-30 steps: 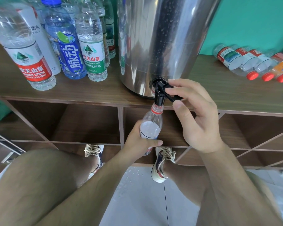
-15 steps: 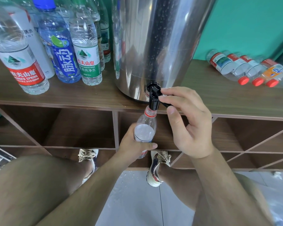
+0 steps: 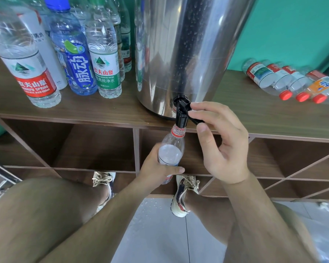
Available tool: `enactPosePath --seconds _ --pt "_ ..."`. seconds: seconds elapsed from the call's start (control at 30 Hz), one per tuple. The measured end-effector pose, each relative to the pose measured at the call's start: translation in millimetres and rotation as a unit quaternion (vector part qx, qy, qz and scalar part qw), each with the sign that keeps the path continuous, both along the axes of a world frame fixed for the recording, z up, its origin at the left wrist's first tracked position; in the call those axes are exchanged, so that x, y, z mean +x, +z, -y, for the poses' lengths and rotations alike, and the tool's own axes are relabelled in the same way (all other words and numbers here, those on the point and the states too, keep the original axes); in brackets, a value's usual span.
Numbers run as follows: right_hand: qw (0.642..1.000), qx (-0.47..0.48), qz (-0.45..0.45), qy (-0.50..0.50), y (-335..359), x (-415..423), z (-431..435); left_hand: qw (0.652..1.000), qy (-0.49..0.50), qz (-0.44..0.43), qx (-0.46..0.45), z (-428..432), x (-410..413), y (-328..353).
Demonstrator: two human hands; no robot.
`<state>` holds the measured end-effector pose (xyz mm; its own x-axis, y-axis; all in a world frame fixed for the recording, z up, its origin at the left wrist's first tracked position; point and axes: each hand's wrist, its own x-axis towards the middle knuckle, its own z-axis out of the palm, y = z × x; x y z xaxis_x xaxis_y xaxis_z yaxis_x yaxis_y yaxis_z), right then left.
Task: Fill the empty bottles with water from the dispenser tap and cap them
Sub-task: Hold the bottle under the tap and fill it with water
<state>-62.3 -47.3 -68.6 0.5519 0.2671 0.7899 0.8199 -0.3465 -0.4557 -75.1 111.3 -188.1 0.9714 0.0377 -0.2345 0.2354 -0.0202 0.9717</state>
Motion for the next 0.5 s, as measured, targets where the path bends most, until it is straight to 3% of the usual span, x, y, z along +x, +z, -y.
enactPosePath --seconds 0.5 --pt "1.000 -0.005 -0.001 0.003 -0.9 2.7 2.0 1.000 -0.008 0.000 0.016 2.7 -0.8 0.0"
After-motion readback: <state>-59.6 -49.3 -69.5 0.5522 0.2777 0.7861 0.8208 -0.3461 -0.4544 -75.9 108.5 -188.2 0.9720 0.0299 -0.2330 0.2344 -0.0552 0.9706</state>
